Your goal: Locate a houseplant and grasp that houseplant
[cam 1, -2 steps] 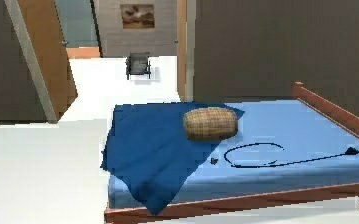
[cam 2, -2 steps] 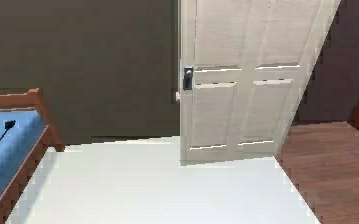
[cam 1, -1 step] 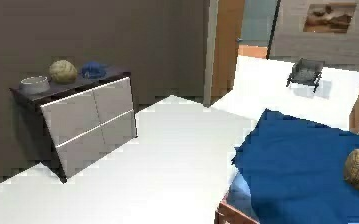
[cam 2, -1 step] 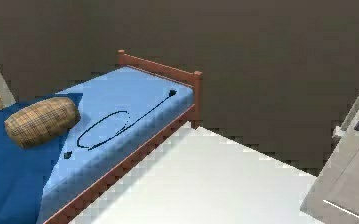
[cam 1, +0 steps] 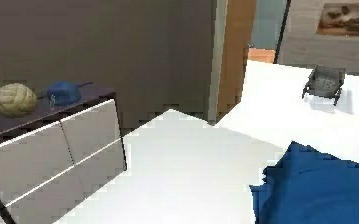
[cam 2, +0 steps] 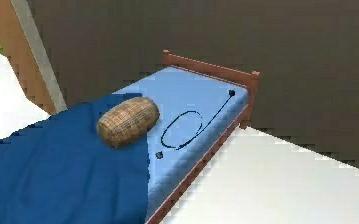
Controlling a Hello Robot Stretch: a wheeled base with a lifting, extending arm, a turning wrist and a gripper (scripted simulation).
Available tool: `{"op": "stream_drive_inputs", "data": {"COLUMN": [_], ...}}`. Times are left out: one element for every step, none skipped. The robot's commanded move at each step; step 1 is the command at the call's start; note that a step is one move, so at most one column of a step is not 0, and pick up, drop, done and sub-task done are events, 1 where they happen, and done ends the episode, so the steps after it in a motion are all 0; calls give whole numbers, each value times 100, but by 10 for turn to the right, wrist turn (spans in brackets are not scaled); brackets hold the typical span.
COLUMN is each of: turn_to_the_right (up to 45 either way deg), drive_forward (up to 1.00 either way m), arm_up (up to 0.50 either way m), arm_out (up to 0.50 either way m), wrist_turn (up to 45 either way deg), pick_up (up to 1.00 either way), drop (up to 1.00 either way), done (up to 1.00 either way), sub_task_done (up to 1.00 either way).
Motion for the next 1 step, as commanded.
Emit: {"op": "stream_drive_inputs", "data": {"turn_to_the_right": [-240], "drive_forward": [0], "arm_up": [0], "arm_out": [0], "wrist_turn": [0], "pick_up": [0], "drop": [0], "done": [0], "sub_task_done": [0]}}
